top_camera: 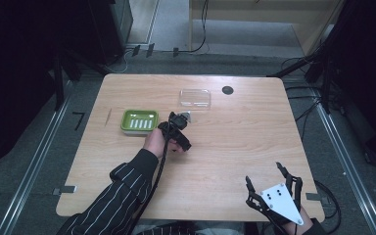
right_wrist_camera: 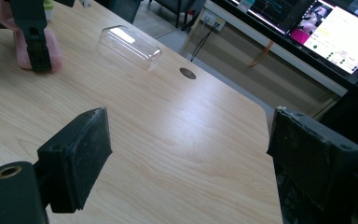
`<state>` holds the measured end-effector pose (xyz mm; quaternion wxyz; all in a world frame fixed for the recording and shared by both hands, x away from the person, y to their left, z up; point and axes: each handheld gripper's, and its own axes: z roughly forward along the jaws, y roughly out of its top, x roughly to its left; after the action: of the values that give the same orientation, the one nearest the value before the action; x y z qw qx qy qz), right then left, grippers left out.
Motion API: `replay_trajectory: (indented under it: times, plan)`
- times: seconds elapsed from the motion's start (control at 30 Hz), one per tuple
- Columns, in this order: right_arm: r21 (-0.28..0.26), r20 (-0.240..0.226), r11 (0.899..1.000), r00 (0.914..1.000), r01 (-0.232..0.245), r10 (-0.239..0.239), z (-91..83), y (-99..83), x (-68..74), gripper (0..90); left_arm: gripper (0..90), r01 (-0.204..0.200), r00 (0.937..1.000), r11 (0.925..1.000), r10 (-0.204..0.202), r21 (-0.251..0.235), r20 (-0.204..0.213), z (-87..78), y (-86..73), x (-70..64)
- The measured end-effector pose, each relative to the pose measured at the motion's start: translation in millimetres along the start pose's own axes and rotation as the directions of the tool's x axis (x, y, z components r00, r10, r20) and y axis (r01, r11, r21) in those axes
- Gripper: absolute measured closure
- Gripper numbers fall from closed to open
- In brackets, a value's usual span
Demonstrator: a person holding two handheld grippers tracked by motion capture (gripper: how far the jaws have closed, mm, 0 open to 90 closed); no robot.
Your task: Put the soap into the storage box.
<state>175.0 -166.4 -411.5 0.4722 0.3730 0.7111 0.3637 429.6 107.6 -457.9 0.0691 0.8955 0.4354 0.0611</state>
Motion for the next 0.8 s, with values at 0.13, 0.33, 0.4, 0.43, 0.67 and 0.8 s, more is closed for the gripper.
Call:
replay_trajectory:
  times: [0.13, 0.33, 0.4, 0.43, 0.67, 0.8]
  plan:
    - [-0.001, 0.001, 1.000, 1.0000, -0.002, 0.002, -0.2, -0.1, 0.1, 13.0, 13.7, -0.006, 1.0000, 0.9999, 0.006, 0.009, 0.003, -0.9, -1.8, 1.4]
    - [-0.002, 0.000, 1.000, 1.0000, 0.000, 0.000, -0.1, 0.0, 0.1, 13.0, 13.7, -0.017, 0.9998, 0.9998, 0.017, 0.011, 0.006, -5.1, -4.5, 2.6]
    - [-0.001, 0.000, 1.000, 1.0000, -0.002, 0.002, -0.1, 0.0, 0.1, 13.0, 13.7, -0.022, 0.9997, 0.9997, 0.022, 0.012, 0.006, -6.9, -5.7, 2.8]
    - [-0.002, 0.001, 1.000, 1.0000, -0.002, 0.002, -0.1, 0.0, 0.1, 13.0, 13.7, -0.018, 0.9998, 0.9998, 0.018, 0.007, 0.005, -7.1, -6.5, 2.3]
    - [-0.002, 0.000, 1.000, 1.0000, -0.001, 0.001, -0.2, 0.0, 0.1, 13.0, 13.7, -0.029, 0.9996, 0.9995, 0.029, 0.012, 0.003, -11.9, -10.9, 4.1]
    - [-0.002, 0.000, 1.000, 1.0000, -0.001, 0.001, -0.2, 0.1, 0.1, 13.0, 13.6, -0.031, 0.9995, 0.9995, 0.031, 0.009, 0.003, -15.5, -13.4, 5.7]
